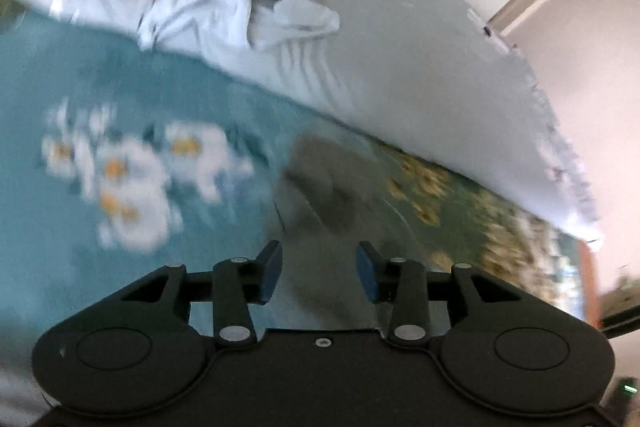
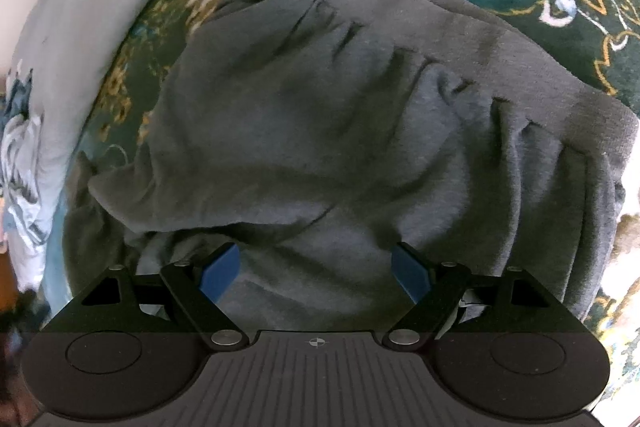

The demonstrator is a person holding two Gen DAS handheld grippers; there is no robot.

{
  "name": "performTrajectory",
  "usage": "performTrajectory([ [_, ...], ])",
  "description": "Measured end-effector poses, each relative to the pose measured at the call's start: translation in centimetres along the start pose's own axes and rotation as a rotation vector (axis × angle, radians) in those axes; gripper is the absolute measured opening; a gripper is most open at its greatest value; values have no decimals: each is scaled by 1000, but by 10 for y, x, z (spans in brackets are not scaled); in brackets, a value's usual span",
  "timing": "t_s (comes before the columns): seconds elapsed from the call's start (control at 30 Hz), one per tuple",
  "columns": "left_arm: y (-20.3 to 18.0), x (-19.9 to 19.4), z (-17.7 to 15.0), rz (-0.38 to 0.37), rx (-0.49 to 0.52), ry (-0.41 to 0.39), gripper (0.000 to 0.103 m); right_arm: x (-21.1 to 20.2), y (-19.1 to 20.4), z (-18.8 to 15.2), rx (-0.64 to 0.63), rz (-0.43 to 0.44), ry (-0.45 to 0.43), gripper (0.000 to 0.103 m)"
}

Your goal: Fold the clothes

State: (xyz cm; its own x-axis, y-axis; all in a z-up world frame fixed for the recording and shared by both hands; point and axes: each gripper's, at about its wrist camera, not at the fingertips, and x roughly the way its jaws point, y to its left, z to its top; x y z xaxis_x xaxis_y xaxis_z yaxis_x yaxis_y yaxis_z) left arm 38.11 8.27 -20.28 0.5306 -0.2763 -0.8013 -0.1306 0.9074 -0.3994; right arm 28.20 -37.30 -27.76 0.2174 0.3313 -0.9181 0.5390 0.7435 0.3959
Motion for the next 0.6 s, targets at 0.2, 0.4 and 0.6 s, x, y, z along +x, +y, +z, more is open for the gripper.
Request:
performTrajectory([
  [0.2,1,88,37,71,-18,62,51,-1,-3,-3,1,-13,1,82],
  [0.4,9,124,38,51,-104,129,28,-8,-15,-3,27,-37,-12,83],
  [0.6,9,103,32,11,-89,77,1,-5,-13,-5,41,-33,-7,83],
])
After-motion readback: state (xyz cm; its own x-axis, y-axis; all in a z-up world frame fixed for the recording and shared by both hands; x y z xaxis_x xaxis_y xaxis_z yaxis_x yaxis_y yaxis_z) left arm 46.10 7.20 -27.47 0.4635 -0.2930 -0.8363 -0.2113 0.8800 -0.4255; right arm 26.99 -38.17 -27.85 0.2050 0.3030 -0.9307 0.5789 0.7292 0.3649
